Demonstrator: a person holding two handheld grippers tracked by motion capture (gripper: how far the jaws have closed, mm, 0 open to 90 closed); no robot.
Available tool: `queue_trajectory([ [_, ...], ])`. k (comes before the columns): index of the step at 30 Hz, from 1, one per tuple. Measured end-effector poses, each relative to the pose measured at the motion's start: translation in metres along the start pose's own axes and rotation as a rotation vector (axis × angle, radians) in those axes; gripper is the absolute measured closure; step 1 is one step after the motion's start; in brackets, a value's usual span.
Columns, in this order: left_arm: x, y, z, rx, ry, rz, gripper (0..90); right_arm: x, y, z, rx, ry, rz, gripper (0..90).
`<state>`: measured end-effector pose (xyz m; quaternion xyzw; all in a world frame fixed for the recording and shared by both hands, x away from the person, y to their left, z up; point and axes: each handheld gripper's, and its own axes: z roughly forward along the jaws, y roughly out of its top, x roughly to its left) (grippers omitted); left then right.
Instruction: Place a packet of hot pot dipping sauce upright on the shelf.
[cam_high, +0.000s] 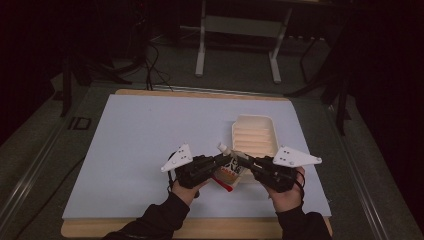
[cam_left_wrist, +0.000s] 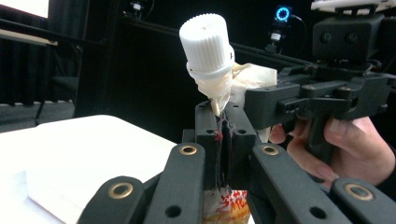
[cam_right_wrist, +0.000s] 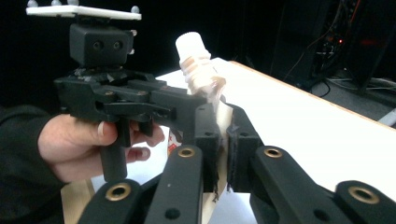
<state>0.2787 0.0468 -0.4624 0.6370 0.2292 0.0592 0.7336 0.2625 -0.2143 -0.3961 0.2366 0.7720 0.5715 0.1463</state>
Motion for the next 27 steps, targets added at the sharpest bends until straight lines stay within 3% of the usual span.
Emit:
queue_trajectory([
  [9,0.003,0.012,-0.005,0.018,-0.03,0.021,80.0,0.0,0.015,0.0,0.016,0.03,-0.03,88.2],
  [10,0.003,0.016,-0.006,0.021,-0.018,0.037,76.4,0.0,0.019,0.001,0.017,0.04,-0.036,88.3],
  [14,0.005,0.022,-0.009,0.038,-0.013,0.024,52.1,-0.003,0.026,0.003,0.018,0.053,-0.05,88.4],
  [15,0.004,0.023,-0.01,0.035,-0.008,0.032,52.1,-0.003,0.026,0.003,0.018,0.053,-0.05,88.4],
  [16,0.004,0.024,-0.011,0.033,-0.005,0.047,37.6,-0.005,0.029,0.002,0.016,0.057,-0.049,88.3],
  [17,0.004,0.025,-0.012,0.04,-0.003,0.049,37.6,-0.005,0.029,0.002,0.016,0.057,-0.049,88.3],
  [19,0.004,0.027,-0.015,0.073,0.019,0.063,20.6,-0.008,0.034,-0.001,0.001,0.053,-0.058,88.4],
  [21,0.004,0.028,-0.018,0.067,0.02,0.072,15.7,-0.009,0.036,-0.002,-0.007,0.049,-0.066,88.4],
  [22,0.004,0.028,-0.02,0.08,0.035,0.081,15.7,-0.01,0.037,-0.004,-0.011,0.051,-0.066,88.3],
  [23,0.004,0.029,-0.022,0.098,0.048,0.081,10.2,-0.014,0.041,-0.007,-0.021,0.054,-0.069,88.4],
  [26,0.005,0.03,-0.027,0.134,0.059,0.062,6.9,-0.016,0.042,-0.008,-0.023,0.059,-0.071,88.3],
  [27,0.006,0.031,-0.034,0.136,0.074,0.064,5.6,-0.026,0.046,-0.012,-0.038,0.088,-0.072,88.2],
])
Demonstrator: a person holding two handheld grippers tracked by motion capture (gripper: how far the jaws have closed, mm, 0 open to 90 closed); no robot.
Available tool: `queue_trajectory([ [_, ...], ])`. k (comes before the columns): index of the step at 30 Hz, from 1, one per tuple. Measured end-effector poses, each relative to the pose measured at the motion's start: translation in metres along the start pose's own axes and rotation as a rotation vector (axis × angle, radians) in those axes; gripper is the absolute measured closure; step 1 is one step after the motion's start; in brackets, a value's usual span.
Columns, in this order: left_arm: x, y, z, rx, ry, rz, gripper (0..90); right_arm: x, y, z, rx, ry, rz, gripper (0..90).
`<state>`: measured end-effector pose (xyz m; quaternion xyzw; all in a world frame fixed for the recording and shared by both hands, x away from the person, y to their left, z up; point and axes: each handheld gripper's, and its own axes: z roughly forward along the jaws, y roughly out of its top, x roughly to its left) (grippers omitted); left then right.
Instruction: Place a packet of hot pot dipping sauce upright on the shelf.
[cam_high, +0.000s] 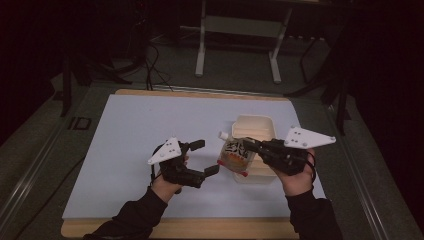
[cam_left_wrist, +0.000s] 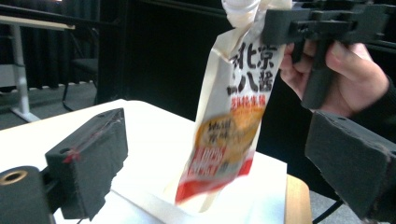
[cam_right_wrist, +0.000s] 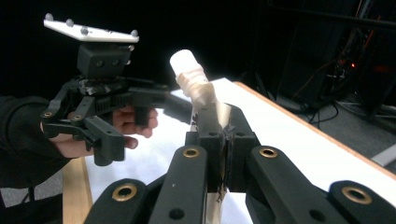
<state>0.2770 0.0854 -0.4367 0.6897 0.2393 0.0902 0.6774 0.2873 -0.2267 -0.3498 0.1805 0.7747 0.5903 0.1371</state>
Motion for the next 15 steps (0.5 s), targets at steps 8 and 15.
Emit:
queue_trajectory([
  [8,0.008,-0.005,-0.021,0.029,0.045,-0.006,5.2,-0.031,0.0,-0.006,-0.016,0.102,-0.03,88.1],
  [15,0.014,-0.015,-0.037,0.051,0.069,-0.02,5.2,-0.053,0.0,-0.007,0.028,0.117,-0.07,88.1],
])
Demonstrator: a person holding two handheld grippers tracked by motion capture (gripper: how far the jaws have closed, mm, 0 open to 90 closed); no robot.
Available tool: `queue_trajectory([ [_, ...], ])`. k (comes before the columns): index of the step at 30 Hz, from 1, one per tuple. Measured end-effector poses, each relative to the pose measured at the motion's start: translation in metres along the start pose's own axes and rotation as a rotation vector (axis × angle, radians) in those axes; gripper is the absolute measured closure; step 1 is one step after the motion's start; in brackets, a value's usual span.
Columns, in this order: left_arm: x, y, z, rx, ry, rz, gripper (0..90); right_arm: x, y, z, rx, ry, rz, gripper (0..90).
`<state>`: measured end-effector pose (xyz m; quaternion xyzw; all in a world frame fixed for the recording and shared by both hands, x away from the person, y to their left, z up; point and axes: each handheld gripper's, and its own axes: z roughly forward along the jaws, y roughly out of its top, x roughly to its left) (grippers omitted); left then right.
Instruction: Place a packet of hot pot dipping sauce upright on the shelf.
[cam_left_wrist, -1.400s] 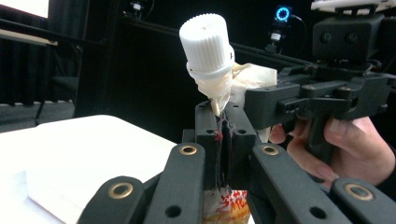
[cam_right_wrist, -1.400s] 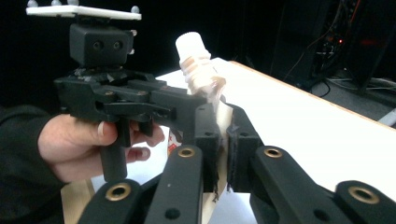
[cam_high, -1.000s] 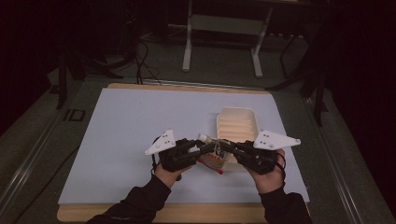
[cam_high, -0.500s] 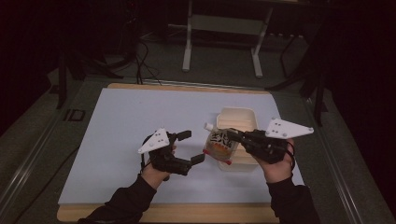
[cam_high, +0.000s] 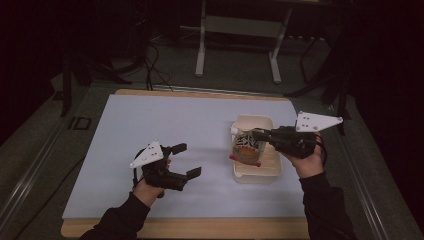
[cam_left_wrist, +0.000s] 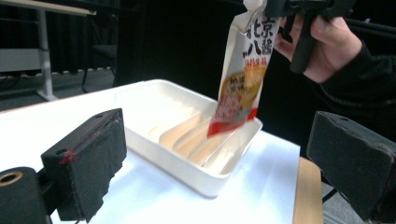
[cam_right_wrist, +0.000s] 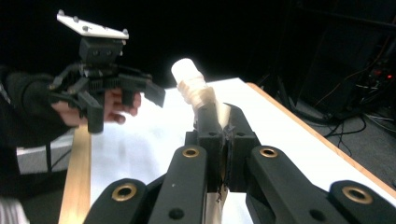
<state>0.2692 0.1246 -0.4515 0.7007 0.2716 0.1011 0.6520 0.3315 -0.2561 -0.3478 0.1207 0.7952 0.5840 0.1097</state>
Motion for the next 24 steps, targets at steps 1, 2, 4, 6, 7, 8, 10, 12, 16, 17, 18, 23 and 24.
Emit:
queue_trajectory([
  [1,0.001,-0.001,-0.002,-0.002,0.002,-0.003,5.2,-0.003,0.0,-0.001,0.009,-0.004,-0.002,88.1],
  [2,0.002,-0.003,-0.004,0.0,0.003,-0.004,5.2,-0.007,-0.001,-0.001,0.017,0.003,0.0,88.1],
  [4,0.003,-0.005,-0.007,-0.003,0.01,-0.012,5.2,-0.014,-0.002,-0.002,0.032,-0.002,-0.005,88.1],
  [6,0.004,-0.008,-0.009,0.001,0.018,-0.018,5.2,-0.019,-0.004,-0.003,0.036,0.01,-0.012,88.1],
  [7,0.004,-0.008,-0.009,0.001,0.018,-0.018,5.2,-0.019,-0.004,-0.003,0.036,0.01,-0.012,88.1],
  [8,0.004,-0.008,-0.009,0.001,0.018,-0.018,5.2,-0.022,-0.006,-0.004,0.034,0.006,-0.012,88.1],
  [10,0.006,-0.013,-0.011,0.01,0.031,-0.025,5.2,-0.031,-0.011,-0.005,0.026,0.018,0.002,88.0],
  [12,0.006,-0.015,-0.012,0.006,0.035,-0.028,5.2,-0.034,-0.013,-0.005,0.03,0.01,0.001,87.9],
  [16,0.006,-0.016,-0.014,0.0,0.04,-0.036,5.2,-0.041,-0.018,-0.004,0.041,0.018,0.012,87.9],
  [17,0.006,-0.017,-0.015,-0.006,0.042,-0.04,5.2,-0.042,-0.019,-0.003,0.046,0.021,0.015,87.9],
  [18,0.006,-0.018,-0.016,-0.002,0.048,-0.038,5.2,-0.044,-0.021,-0.002,0.051,0.02,0.02,87.8],
  [23,0.006,-0.02,-0.021,0.0,0.066,-0.042,5.2,-0.053,-0.031,0.006,0.07,0.023,0.032,87.6],
  [24,0.006,-0.021,-0.022,-0.002,0.068,-0.045,5.2,-0.054,-0.032,0.007,0.072,0.025,0.034,87.5],
])
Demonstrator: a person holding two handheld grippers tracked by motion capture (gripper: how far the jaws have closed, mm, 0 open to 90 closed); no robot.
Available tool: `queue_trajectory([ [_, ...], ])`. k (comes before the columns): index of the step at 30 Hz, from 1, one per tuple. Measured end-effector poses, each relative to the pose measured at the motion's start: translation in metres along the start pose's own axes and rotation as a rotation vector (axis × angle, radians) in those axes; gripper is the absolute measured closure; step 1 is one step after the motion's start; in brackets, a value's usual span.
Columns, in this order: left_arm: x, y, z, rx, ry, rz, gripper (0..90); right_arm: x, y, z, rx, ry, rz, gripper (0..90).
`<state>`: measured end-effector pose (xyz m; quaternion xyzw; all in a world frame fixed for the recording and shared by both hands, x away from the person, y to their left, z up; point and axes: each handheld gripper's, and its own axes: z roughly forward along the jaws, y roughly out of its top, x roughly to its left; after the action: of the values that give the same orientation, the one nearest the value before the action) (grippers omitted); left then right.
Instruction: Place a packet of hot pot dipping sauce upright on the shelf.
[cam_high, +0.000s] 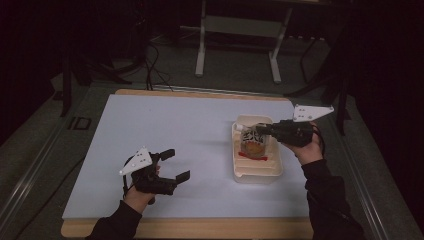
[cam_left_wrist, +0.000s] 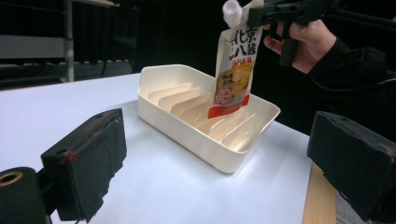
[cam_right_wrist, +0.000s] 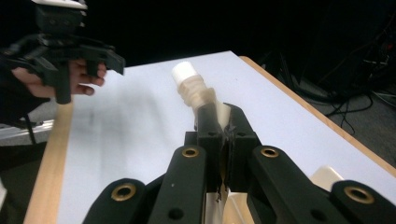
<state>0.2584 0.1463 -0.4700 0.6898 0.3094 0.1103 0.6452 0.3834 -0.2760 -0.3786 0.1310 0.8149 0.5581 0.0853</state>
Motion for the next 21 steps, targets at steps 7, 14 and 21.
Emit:
queue_trajectory([
  [7,0.0,-0.003,-0.003,0.001,0.014,0.009,5.2,-0.006,-0.007,0.016,0.029,0.009,0.001,86.9],
  [14,0.002,-0.007,-0.003,0.008,0.019,0.004,5.2,-0.007,-0.02,0.024,0.019,0.031,0.039,86.4],
  [21,0.003,-0.011,-0.002,0.025,0.024,0.0,5.2,-0.004,-0.037,0.026,0.047,0.035,0.066,85.0],
])
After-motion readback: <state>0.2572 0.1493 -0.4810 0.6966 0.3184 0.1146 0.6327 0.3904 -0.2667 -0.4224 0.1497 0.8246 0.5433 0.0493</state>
